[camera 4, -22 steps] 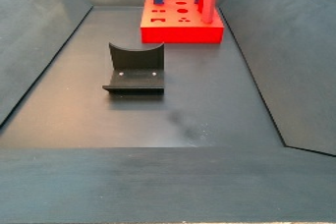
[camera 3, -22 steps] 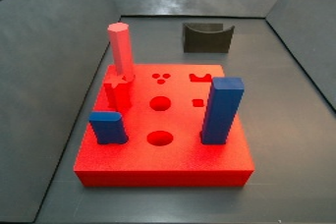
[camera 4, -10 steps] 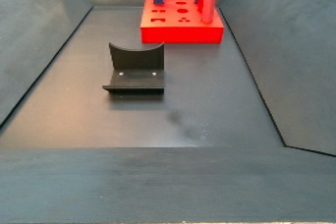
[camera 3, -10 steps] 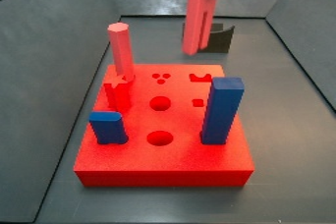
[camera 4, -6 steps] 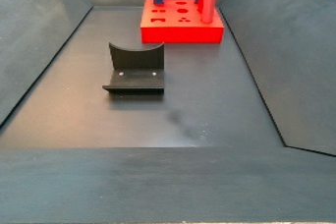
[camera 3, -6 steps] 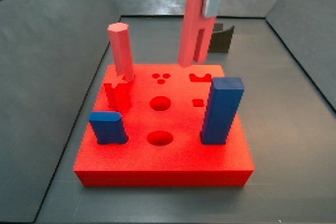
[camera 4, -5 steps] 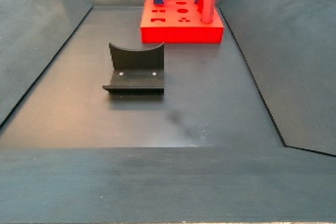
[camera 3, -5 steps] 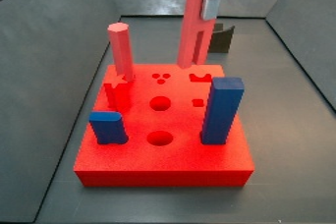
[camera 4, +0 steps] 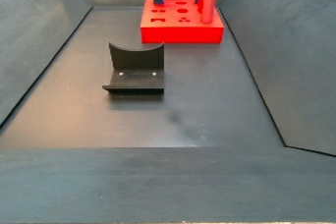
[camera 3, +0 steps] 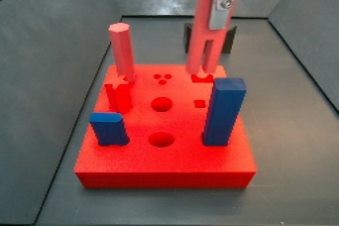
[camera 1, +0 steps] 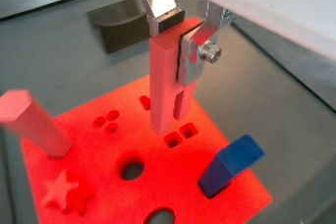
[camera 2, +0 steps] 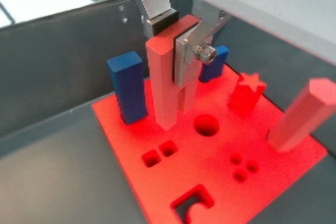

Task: Pick up the double-square object. Move up. Move to above the board. Insert the double-square object.
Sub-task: Insert the double-square object.

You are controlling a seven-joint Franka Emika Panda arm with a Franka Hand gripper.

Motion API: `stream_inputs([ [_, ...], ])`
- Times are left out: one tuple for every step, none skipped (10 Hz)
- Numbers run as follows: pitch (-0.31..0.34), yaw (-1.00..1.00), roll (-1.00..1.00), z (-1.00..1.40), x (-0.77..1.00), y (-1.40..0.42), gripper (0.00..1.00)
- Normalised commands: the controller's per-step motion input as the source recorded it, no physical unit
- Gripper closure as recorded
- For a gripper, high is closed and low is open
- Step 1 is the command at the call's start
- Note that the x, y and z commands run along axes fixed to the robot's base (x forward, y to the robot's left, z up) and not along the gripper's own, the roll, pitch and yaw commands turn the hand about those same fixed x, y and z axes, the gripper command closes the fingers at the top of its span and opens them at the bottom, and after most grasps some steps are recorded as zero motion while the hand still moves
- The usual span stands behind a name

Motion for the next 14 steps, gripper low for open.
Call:
stream_inputs([
  [-0.099,-0.79,-0.2,0.0,0.28,0.0,1.0],
  [-0.13,-0.74,-0.14,-0.07,0.32,0.0,1.0],
  [-0.137,-0.72,-0.02,-0.33,0.31,-0.01,1.0],
  [-0.113,-0.69,-0.01,-0.33,0.32,0.0,1.0],
  [-0.02,-0.29,-0.01,0.0,0.0,0.06,1.0],
  [0.0,0.0,0.01,-0.02,0.0,0.0,1.0],
  [0.0,0.0,0.01,-0.27,0.0,0.0,1.0],
  [0.0,-0.02,0.13,-0.46,-0.09,0.0,1.0],
  [0.0,0.0,0.0,0.0,-0.02,0.0,1.0],
  [0.0,0.0,0.01,0.0,0.0,0.0,1.0],
  [0.0,0.0,0.07,-0.25,0.0,0.0,1.0],
  [0.0,0.0,0.17,-0.45,-0.07,-0.05,1.0],
  [0.0,0.0,0.17,-0.52,-0.06,-0.05,1.0],
  [0.0,0.0,0.16,-0.52,0.0,-0.04,1.0],
])
